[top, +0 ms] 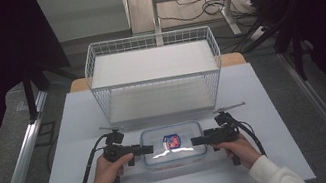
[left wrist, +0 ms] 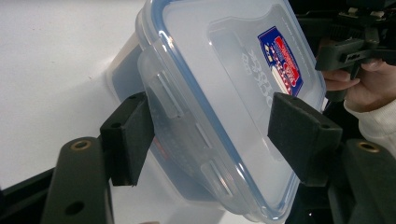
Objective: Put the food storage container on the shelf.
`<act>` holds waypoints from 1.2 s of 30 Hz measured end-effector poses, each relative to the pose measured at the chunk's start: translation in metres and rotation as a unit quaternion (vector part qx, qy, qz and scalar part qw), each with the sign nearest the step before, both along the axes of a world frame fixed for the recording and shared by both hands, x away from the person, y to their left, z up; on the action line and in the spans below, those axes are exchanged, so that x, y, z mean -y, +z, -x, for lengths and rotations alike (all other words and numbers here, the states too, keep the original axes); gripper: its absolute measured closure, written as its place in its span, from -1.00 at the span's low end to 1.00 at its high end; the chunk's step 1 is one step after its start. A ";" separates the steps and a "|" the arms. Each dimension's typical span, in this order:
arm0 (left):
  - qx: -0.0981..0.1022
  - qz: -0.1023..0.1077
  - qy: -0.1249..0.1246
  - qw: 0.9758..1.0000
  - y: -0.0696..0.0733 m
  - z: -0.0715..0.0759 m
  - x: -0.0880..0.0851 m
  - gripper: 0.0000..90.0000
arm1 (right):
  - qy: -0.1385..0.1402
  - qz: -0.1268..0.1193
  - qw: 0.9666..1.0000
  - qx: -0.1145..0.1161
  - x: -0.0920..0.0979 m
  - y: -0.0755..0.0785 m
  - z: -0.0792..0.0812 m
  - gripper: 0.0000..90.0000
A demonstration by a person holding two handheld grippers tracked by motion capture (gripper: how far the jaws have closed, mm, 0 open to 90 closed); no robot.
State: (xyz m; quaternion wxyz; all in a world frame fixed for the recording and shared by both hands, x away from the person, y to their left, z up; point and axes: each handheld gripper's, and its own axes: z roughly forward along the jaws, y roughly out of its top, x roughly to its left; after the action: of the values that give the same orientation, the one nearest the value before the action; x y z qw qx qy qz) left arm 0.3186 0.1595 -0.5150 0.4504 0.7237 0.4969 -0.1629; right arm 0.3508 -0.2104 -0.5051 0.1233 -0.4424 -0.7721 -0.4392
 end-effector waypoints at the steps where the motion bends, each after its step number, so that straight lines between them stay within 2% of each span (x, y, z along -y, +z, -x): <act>1: -0.001 0.000 0.000 1.000 0.000 0.000 0.000 -0.29 | 0.001 -0.003 1.000 -0.001 -0.001 0.000 0.000 -0.74; 3: -0.003 0.000 0.002 1.000 0.000 0.000 0.000 -0.28 | 0.006 -0.009 1.000 -0.005 -0.003 0.001 0.000 -0.66; 6: -0.004 0.001 0.004 1.000 0.000 0.000 0.000 -0.27 | 0.004 0.007 1.000 -0.005 -0.005 0.002 0.001 -0.60; 9: -0.003 -0.001 0.001 1.000 0.001 0.001 -0.001 -0.26 | -0.002 0.003 1.000 -0.015 -0.003 0.002 0.001 -0.50; 11: -0.001 -0.002 -0.001 1.000 0.001 0.001 -0.001 -0.25 | -0.009 -0.002 1.000 -0.023 0.001 0.004 0.001 -0.35; 12: -0.001 -0.003 -0.001 1.000 0.001 0.001 -0.001 -0.25 | -0.009 -0.002 1.000 -0.023 0.001 0.004 0.001 -0.35; 17: 0.011 0.002 0.003 1.000 0.005 0.007 -0.002 -0.15 | -0.017 -0.003 0.999 -0.031 0.006 0.010 0.007 -0.15; 20: 0.023 0.002 0.005 1.000 0.007 0.012 -0.002 -0.11 | -0.028 -0.013 0.999 -0.036 0.010 0.012 0.012 -0.06; 28: 0.046 0.002 0.014 0.999 0.013 0.027 -0.001 -0.01 | -0.041 -0.022 0.998 -0.033 0.014 0.019 0.028 0.07; 36: 0.058 -0.009 0.005 0.998 0.017 0.031 0.000 0.01 | -0.052 -0.022 0.998 -0.026 0.015 0.022 0.038 0.10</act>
State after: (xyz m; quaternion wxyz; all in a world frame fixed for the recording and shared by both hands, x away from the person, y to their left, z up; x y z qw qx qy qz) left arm 0.2876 0.1597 -0.4981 0.4731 0.7332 0.4751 -0.1140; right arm 0.3130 -0.2254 -0.4833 0.1300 -0.4910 -0.7347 -0.4497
